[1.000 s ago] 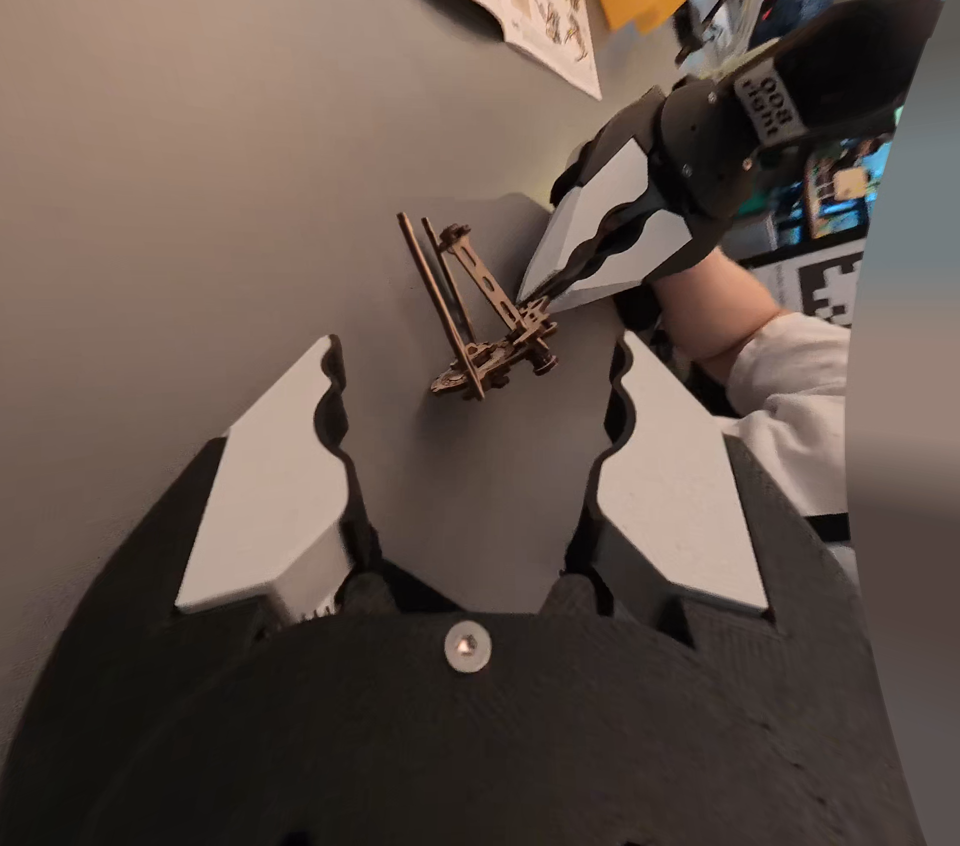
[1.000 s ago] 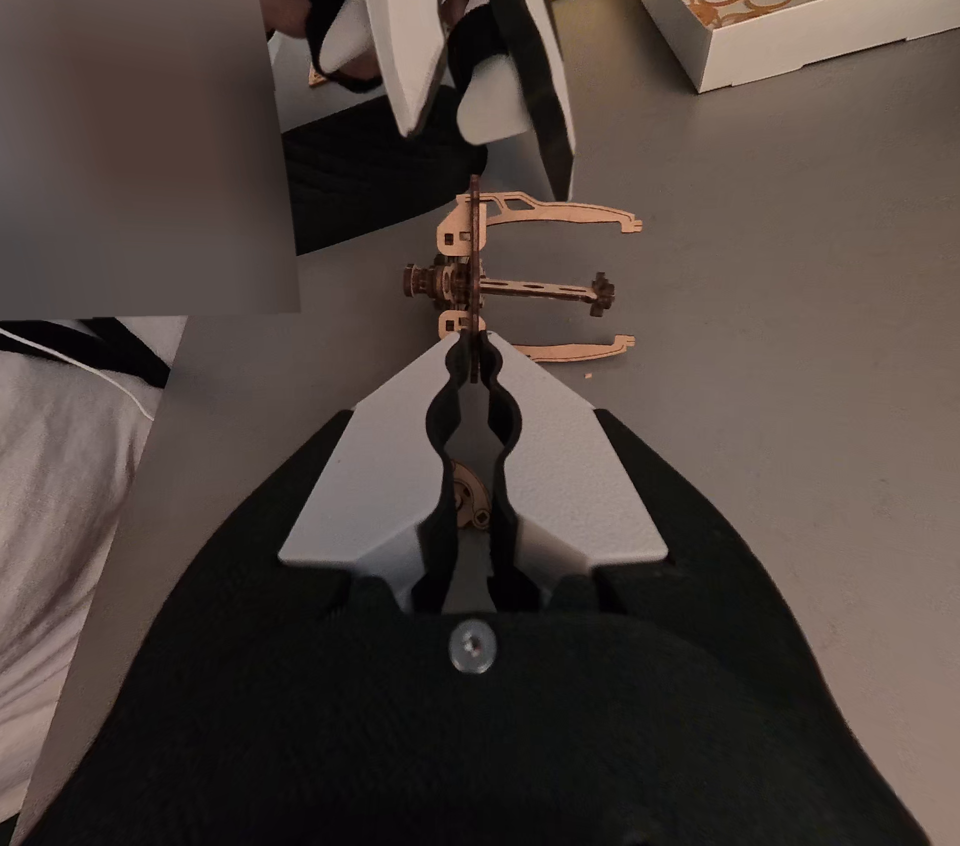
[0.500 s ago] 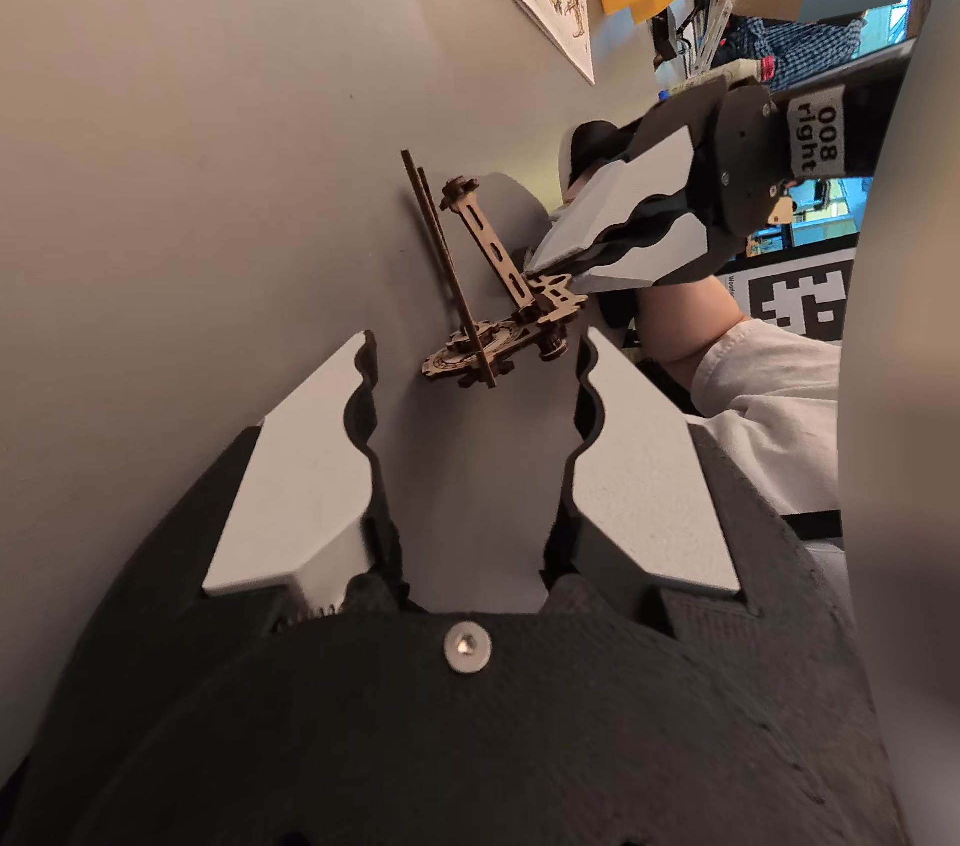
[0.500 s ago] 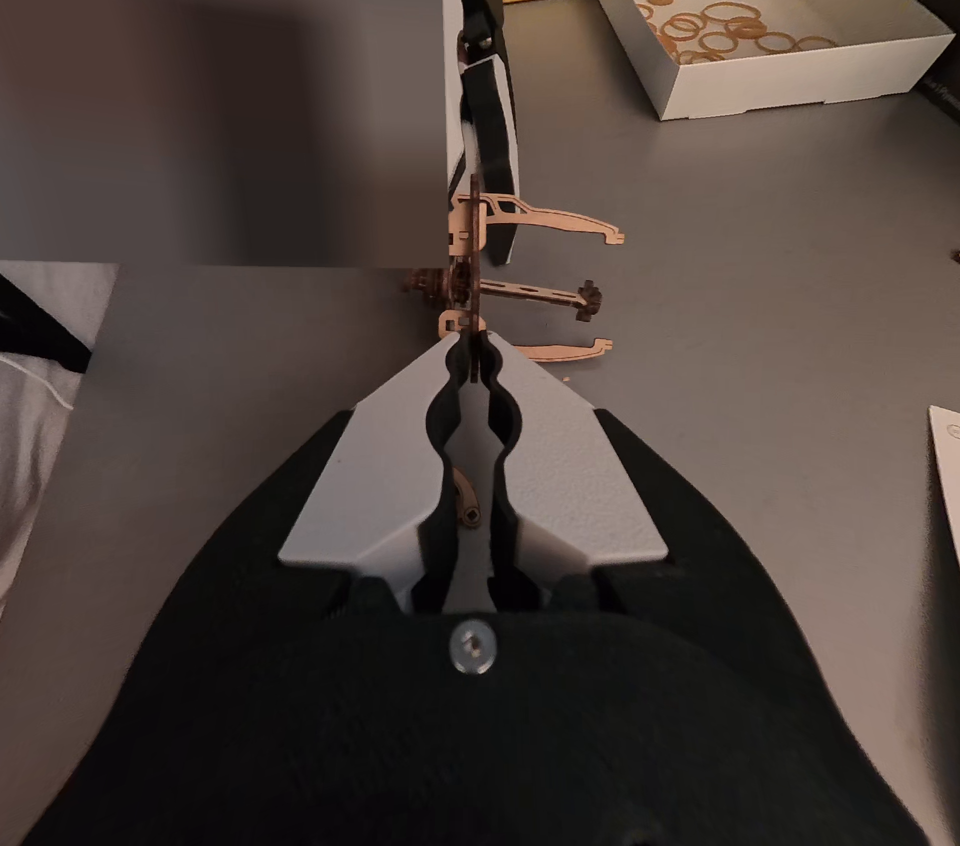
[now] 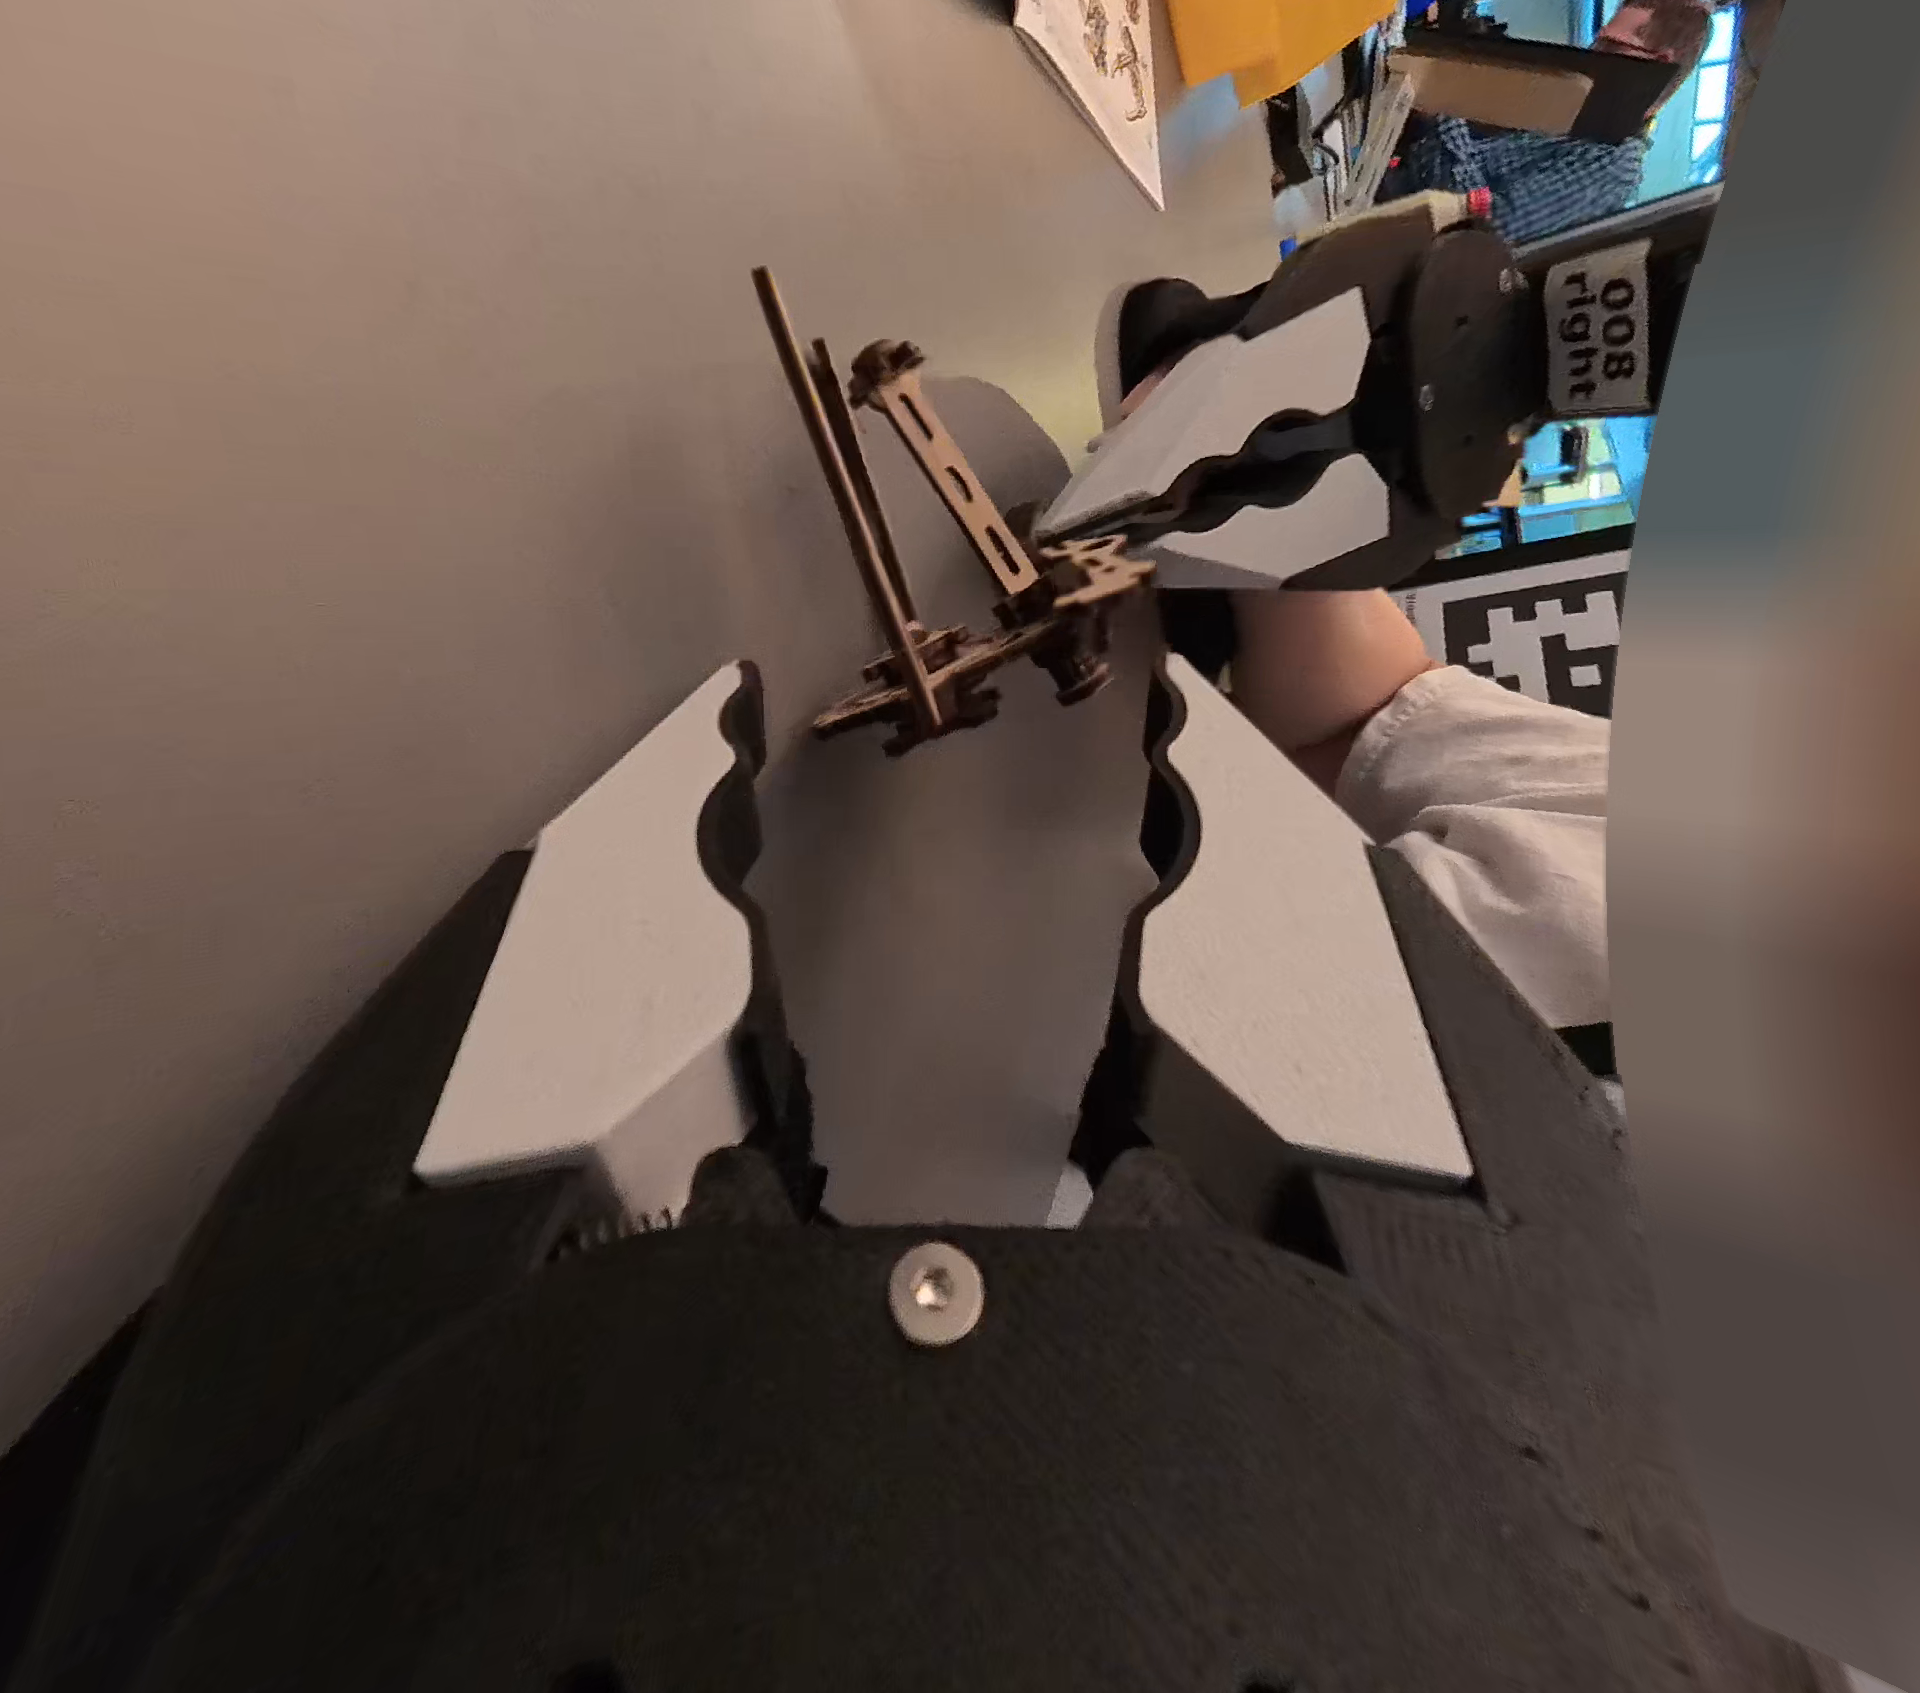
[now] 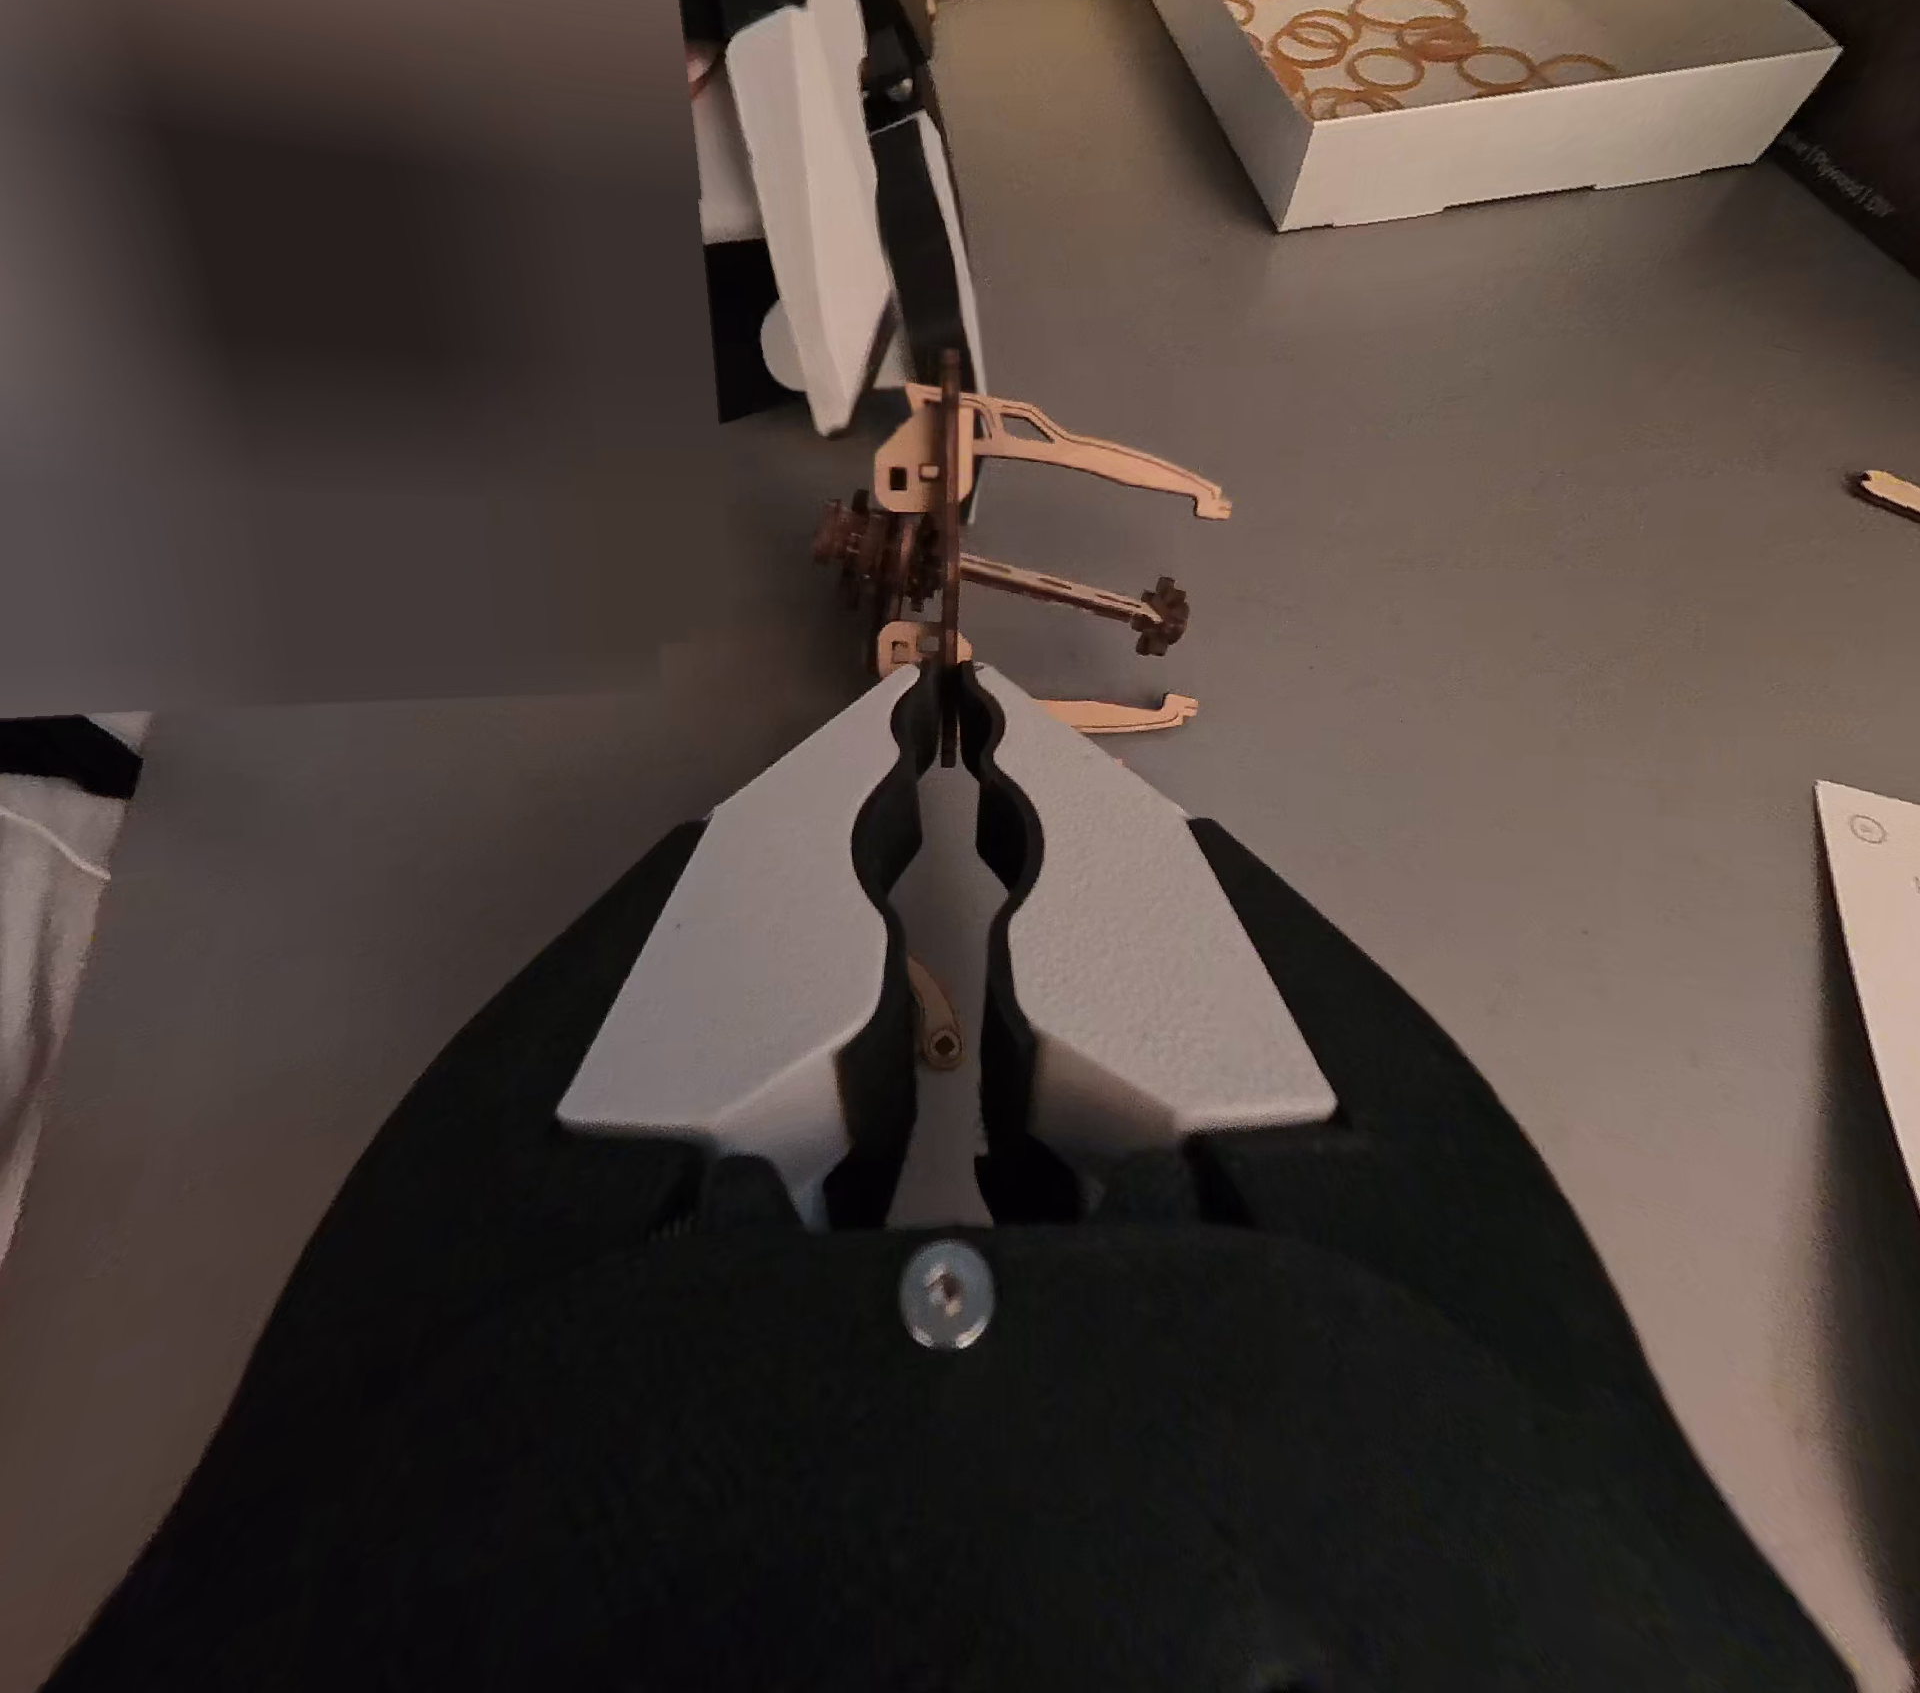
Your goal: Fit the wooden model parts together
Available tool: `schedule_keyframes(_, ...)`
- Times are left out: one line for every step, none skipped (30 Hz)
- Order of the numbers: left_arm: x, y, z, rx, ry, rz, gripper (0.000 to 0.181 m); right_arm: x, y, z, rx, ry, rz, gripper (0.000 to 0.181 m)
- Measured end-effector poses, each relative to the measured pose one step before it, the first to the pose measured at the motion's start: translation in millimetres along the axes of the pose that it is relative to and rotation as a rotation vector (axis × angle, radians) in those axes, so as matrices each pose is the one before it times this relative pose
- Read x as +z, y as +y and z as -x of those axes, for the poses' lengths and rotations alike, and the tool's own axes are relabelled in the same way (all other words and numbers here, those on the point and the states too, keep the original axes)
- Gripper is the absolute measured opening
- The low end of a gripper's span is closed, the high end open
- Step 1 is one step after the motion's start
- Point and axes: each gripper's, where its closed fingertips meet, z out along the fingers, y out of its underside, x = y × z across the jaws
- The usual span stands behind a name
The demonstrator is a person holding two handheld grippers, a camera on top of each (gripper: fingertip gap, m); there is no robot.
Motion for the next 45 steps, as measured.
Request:
schedule_keyframes(-2.40, -0.03, 2.46, 0.0015, -0.0113, -0.0079, 0.072, -0.02, -0.94, -0.56, 0.0205, -0.0022, -0.0025, 0.001)
schedule_keyframes(-2.65, -1.00, 2.45, 0.0017, -0.0098, -0.0132, 0.072, -0.23, -1.45, -1.25, 0.0218, 0.0028, -0.0059, 0.001)
schedule_keyframes(-2.97, -2.33, 1.74, 0.0053, -0.0072, -0.0196, 0.070, -0.24, -1.48, -0.94, 0.0231, 0.0011, -0.0047, 0.001)
schedule_keyframes(-3.37, -3.47, 0.90, 0.0121, -0.0073, -0.0274, 0.068, -0.46, -1.91, -0.82, 0.0223, 0.0015, -0.0053, 0.001)
schedule_keyframes(-3.21, -3.14, 0.15, 0.0192, -0.0096, -0.0244, 0.067, -1.09, -2.24, -1.34, 0.0200, 0.0070, -0.0053, 0.001)
schedule_keyframes(-3.70, -3.39, -0.72, 0.0277, -0.0078, -0.0253, 0.065, -1.42, -2.78, -1.12, 0.0130, 0.0074, -0.0053, 0.001)
schedule_keyframes(-4.11, -4.45, -1.60, 0.0387, -0.0041, -0.0346, 0.064, -1.60, -2.31, -1.47, 0.0093, 0.0084, 0.0007, 0.001)
schedule_keyframes(-4.87, -6.82, -3.08, 0.0483, 0.0009, -0.0499, 0.060, -1.65, -2.15, -2.25, 0.0038, 0.0122, 0.0030, 0.001)
schedule_keyframes(-6.15, -8.12, -1.80, 0.0541, -0.0102, -0.0609, 0.054, -1.62, -1.60, -2.74, 0.0051, 0.0116, 0.0062, 0.001)
schedule_keyframes(-7.07, -8.83, -1.45, 0.0612, -0.0173, -0.0663, 0.050, -1.43, -1.59, -2.09, 0.0075, 0.0044, 0.0059, 0.001)
schedule_keyframes(-8.49, -10.08, -2.93, 0.0711, -0.0138, -0.0745, 0.045, -1.28, -1.83, -2.26, 0.0100, 0.0011, 0.0046, 0.001)
schedule_keyframes(-9.10, -10.26, -0.91, 0.0787, -0.0308, -0.0744, 0.039, -1.13, -2.71, -1.59, 0.0075, -0.0066, 0.0010, 0.001)
schedule_keyframes(-7.96, -10.44, 0.58, 0.0855, -0.0393, -0.0707, 0.040, -0.92, -3.61, -1.37, 0.0051, -0.0106, -0.0026, 0.001)
schedule_keyframes(-6.58, -9.23, 2.24, 0.0695, -0.0423, -0.0659, 0.043, -0.55, -4.20, -1.66, 0.0017, -0.0092, -0.0052, 0.001)
schedule_keyframes(-4.44, -7.00, 2.73, 0.0452, -0.0352, -0.0588, 0.051, 0.06, -3.64, -1.60, -0.0019, -0.0099, -0.0012, 0.001)
schedule_keyframes(-1.67, -4.64, 0.17, 0.0272, -0.0102, -0.0498, 0.057, 0.83, -2.17, -1.50, -0.0045, -0.0085, 0.0088, 0.001)
schedule_keyframes(-0.09, -1.63, -2.74, 0.0238, 0.0143, -0.0325, 0.051, 1.23, -1.76, -2.54, -0.0107, 0.0013, 0.0103, 0.001)
schedule_keyframes(1.20, -0.33, -4.01, 0.0296, 0.0226, -0.0247, 0.051, 1.48, -1.52, -3.38, -0.0118, 0.0106, 0.0099, 0.001)
schedule_keyframes(2.03, 0.56, -3.21, 0.0340, 0.0121, -0.0242, 0.056, 2.19, -0.34, -1.77, -0.0030, 0.0028, 0.0169, 0.001)
schedule_keyframes(1.05, 0.66, -5.09, 0.0292, 0.0191, -0.0170, 0.048, 2.66, 0.95, 0.76, 0.0079, -0.0109, 0.0262, 0.001)
schedule_keyframes(0.04, 1.10, -6.87, 0.0343, 0.0276, -0.0035, 0.038, 2.58, -0.09, 1.11, 0.0081, -0.0067, 0.0182, 0.001)
schedule_keyframes(0.39, 0.54, -2.26, 0.0324, -0.0047, -0.0010, 0.035, 2.24, -0.42, 1.50, 0.0063, -0.0020, 0.0143, 0.001)
schedule_keyframes(0.56, 2.55, 0.11, 0.0363, -0.0147, 0.0125, 0.035, 2.39, 1.70, 2.67, 0.0084, -0.0051, 0.0265, 0.001)
schedule_keyframes(1.54, 5.47, -0.50, 0.0434, 0.0003, 0.0391, 0.034, 2.33, 2.65, 2.50, 0.0088, -0.0001, 0.0298, 0.001)
schedule_keyframes(1.86, 10.16, 6.32, 0.0522, -0.0399, 0.0816, 0.033, 2.09, 2.16, 1.23, 0.0045, 0.0110, 0.0215, 0.001)
schedule_keyframes(1.30, 14.17, 13.48, 0.0733, -0.0909, 0.1208, 0.034, 1.58, 1.13, 0.59, -0.0038, 0.0171, 0.0105, 0.001)
schedule_keyframes(1.53, 10.71, 10.31, 0.0739, -0.0734, 0.1021, 0.036, 1.20, 1.04, 0.62, -0.0065, 0.0151, 0.0084, 0.001)
schedule_keyframes(0.77, 7.69, 8.83, 0.0520, -0.0571, 0.0813, 0.038, 0.72, 1.12, -0.16, -0.0023, 0.0154, 0.0079, 0.001)
schedule_keyframes(-0.03, 11.09, 13.65, 0.0427, -0.0790, 0.1087, 0.040, 0.42, 0.91, -1.16, 0.0036, 0.0135, 0.0050, 0.001)
schedule_keyframes(-0.14, 11.11, 13.45, 0.0517, -0.0749, 0.1156, 0.042, 0.11, 0.86, -1.41, 0.0080, 0.0074, 0.0025, 0.001)
schedule_keyframes(-0.85, 9.51, 13.35, 0.0402, -0.0765, 0.1066, 0.047, 0.14, 0.22, -0.62, 0.0117, -0.0042, -0.0025, 0.001)
schedule_keyframes(-0.72, 8.16, 12.94, 0.0148, -0.0729, 0.0919, 0.050, -0.15, -0.29, -1.32, 0.0193, -0.0019, -0.0061, 0.001)
schedule_keyframes(0.06, 7.70, 9.54, -0.0022, -0.0459, 0.0834, 0.053, -0.11, -0.37, -2.49, 0.0165, 0.0090, -0.0041, 0.001)
schedule_keyframes(0.55, 3.68, 5.88, -0.0208, -0.0189, 0.0528, 0.055, 0.13, 0.34, -1.69, 0.0016, 0.0103, 0.0035, 0.001)
schedule_keyframes(0.75, 0.35, 3.91, -0.0364, -0.0050, 0.0186, 0.055, 0.16, 0.90, -1.28, -0.0062, 0.0129, 0.0093, 0.001)
schedule_keyframes(0.46, -0.47, 1.48, -0.0332, 0.0090, 0.0046, 0.053, -0.09, 0.43, -1.30, -0.0071, 0.0173, 0.0077, 0.001)
schedule_keyframes(-0.44, -1.52, 3.67, -0.0301, -0.0082, -0.0065, 0.053, -0.51, -0.18, -0.69, -0.0100, 0.0163, 0.0043, 0.001)
schedule_keyframes(-0.94, -1.06, 2.51, -0.0182, -0.0067, -0.0078, 0.053, -0.75, -0.48, -0.35, -0.0082, 0.0145, 0.0016, 0.001)
schedule_keyframes(-0.69, 0.49, 1.86, -0.0049, -0.0066, 0.0013, 0.053, -0.93, -0.82, 0.17, -0.0049, 0.0111, -0.0008, 0.001)
schedule_keyframes(-0.63, 1.10, 2.13, 0.0069, -0.0127, 0.0062, 0.054, -1.17, -0.62, 0.31, -0.0035, 0.0099, -0.0007, 0.001)
schedule_keyframes(-0.73, 1.20, 1.87, 0.0102, -0.0124, 0.0067, 0.055, -1.58, -0.60, -0.33, -0.0049, 0.0124, -0.0011, 0.001)
schedule_keyframes(-0.88, 0.98, 1.21, 0.0056, -0.0073, 0.0061, 0.056, -1.90, -1.05, -0.57, -0.0041, 0.0117, -0.0048, 0.001)
schedule_keyframes(-1.25, 0.23, 0.23, 0.0031, -0.0009, 0.0029, 0.057, -1.86, -1.00, -0.31, -0.0009, 0.0067, -0.0044, 0.002)
schedule_keyframes(-1.35, -0.57, -0.29, 0.0009, 0.0020, -0.0013, 0.057, -1.50, -1.17, 0.08, 0.0008, 0.0014, -0.0052, 0.001)
schedule_keyframes(-1.34, -0.99, -0.26, -0.0024, 0.0020, -0.0032, 0.058, -1.04, -0.69, 0.27, 0.0014, -0.0016, -0.0019, 0.001)
